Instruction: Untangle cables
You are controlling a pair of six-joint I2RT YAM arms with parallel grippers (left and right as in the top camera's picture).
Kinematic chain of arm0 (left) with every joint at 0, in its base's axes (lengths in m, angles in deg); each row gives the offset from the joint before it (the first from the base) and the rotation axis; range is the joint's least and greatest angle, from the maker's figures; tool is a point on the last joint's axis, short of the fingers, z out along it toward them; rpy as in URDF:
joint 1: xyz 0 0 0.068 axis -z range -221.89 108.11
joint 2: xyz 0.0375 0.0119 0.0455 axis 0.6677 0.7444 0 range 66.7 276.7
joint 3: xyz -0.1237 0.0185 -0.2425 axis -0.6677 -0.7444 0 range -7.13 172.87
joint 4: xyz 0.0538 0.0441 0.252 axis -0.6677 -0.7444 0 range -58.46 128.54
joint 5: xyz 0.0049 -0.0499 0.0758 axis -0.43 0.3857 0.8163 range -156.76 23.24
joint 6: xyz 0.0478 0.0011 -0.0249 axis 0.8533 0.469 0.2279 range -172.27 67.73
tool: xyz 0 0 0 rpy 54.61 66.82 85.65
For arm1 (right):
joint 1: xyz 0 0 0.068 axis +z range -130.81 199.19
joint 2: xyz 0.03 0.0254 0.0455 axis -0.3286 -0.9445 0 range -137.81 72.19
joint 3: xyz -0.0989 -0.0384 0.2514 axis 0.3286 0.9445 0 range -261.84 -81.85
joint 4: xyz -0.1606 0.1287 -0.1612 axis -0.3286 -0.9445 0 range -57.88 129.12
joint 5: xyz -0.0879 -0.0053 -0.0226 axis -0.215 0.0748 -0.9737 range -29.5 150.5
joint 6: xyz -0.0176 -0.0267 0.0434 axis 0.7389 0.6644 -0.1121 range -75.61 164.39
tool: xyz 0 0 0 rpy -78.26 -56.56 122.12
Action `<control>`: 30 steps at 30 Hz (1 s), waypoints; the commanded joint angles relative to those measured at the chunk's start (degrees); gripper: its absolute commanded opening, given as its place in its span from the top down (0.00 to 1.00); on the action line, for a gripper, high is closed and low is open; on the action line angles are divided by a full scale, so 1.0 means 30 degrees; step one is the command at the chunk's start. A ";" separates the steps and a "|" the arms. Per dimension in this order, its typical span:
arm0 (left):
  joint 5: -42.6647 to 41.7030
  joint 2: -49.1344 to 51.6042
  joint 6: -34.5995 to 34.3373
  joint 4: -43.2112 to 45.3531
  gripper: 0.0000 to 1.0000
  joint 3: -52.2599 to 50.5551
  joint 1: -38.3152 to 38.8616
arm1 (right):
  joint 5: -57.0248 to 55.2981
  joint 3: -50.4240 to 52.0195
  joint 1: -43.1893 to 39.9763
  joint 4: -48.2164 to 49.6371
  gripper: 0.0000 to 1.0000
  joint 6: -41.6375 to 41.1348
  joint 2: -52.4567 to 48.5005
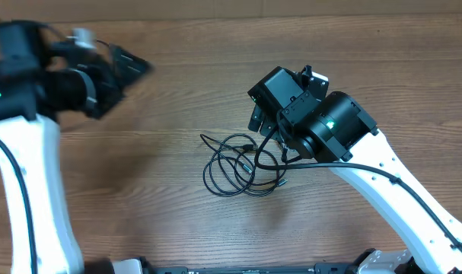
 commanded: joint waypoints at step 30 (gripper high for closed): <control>0.7133 -0.3002 0.0794 -0.3096 0.01 0.0160 1.1045 | 0.2040 0.0066 0.0022 -0.0393 0.00 0.0095 0.0007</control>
